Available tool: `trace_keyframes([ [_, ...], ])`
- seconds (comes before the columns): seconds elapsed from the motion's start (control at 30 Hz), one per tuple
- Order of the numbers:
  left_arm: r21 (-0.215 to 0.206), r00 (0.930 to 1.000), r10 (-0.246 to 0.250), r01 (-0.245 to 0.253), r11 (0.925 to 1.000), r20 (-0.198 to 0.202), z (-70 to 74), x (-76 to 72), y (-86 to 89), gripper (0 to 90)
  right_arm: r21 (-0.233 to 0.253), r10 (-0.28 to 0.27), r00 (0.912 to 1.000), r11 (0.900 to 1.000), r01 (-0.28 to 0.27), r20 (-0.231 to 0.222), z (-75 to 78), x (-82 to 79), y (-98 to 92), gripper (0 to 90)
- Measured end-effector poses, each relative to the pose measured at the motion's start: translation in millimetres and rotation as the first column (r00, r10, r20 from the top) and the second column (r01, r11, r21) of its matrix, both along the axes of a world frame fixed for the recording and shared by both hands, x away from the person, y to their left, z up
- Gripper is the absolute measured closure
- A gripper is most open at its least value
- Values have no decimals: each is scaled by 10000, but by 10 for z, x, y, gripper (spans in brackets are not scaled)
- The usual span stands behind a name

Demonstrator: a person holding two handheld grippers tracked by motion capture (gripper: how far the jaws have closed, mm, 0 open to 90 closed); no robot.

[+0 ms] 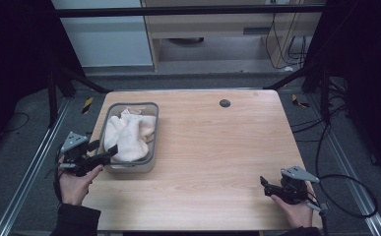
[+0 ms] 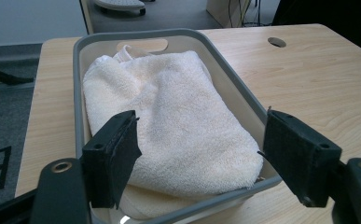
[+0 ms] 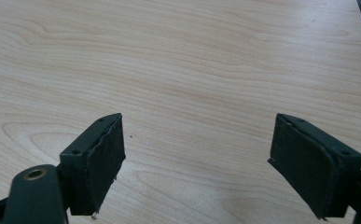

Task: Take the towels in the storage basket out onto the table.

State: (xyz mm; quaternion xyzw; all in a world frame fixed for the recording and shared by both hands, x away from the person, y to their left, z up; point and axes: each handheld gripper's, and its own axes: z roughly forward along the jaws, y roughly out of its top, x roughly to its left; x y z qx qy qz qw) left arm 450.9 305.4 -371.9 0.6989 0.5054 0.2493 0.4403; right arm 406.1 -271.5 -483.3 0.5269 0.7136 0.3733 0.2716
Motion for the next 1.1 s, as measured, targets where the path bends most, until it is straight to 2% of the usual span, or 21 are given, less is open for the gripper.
trace_keyframes([
  [0.4,304,9998,-118,122,9995,-129,91,156,-85,261,40,-15,10000,10000,15,13,9,-6,-4,193],
  [1.1,1033,9946,-414,512,9933,-949,101,438,-271,241,47,9,10000,10000,-9,-25,6,-4,-13,185],
])
